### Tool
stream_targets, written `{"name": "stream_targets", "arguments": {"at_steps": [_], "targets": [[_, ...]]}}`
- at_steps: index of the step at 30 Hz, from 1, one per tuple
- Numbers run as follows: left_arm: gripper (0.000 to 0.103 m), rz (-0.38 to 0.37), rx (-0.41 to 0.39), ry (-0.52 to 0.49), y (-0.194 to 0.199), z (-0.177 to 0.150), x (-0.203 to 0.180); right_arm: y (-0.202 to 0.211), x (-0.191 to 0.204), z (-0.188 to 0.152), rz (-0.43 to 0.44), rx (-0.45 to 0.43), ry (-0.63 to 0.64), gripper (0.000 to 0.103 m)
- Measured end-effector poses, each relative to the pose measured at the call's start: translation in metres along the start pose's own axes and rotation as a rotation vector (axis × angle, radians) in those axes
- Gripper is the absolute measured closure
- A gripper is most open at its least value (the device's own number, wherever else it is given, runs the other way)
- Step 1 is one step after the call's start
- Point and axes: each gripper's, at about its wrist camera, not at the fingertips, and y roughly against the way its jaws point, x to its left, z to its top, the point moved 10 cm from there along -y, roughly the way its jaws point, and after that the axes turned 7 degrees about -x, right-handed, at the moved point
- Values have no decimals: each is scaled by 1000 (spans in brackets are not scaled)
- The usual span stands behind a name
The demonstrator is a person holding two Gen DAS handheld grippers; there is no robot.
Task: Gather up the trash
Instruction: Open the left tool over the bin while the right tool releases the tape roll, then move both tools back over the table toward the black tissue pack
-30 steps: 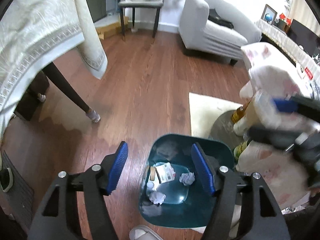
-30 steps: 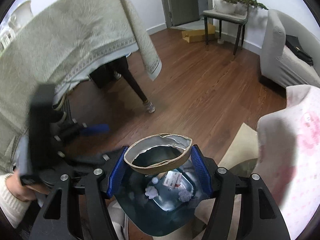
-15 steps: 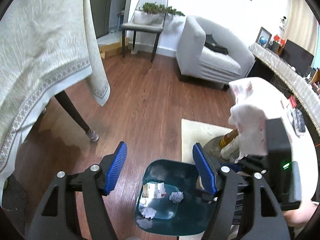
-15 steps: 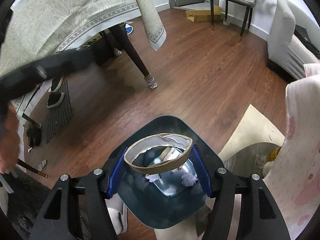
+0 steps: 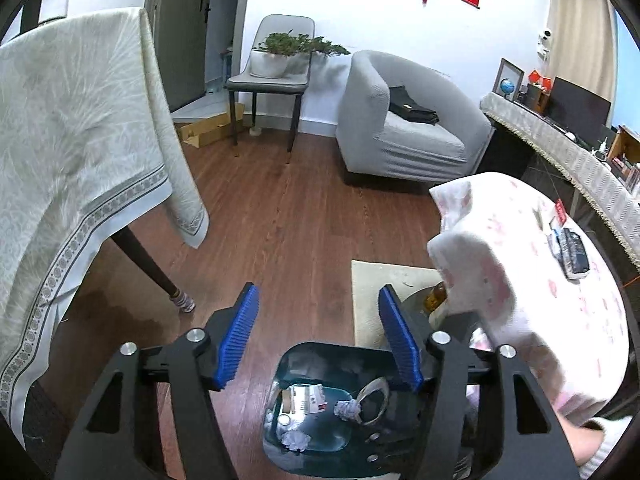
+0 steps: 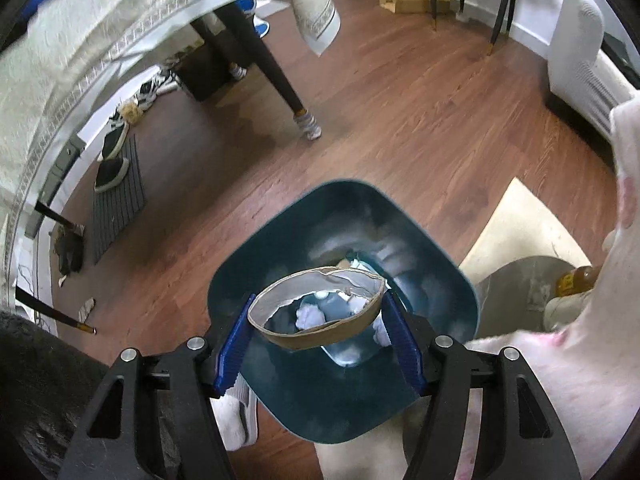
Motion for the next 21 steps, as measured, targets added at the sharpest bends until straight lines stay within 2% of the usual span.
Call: {"name": "stream_targets", "arguments": {"at_steps": [4,8,11,13,15,21], "targets": [[44,-16,-8,-1,3,5,-11,-7,-1,-11,-12,33,22,38],[52,-32,-3,-13,2,6,-21,-12,-8,-18,-44,51,30,38],[52,-42,-9,-14,2,10,-27,-15,-15,-23,-56,62,20,36],[52,-45,-16,-14,3,13,-30,-15,-18,-26,-61,67,15,30],[52,-47,-20,-14,4,16,-33,-13,-19,-28,-57,67,11,28],[52,-40,-42,-14,10,27,-37,-4,-15,-25,-38,45,10,27]]}}
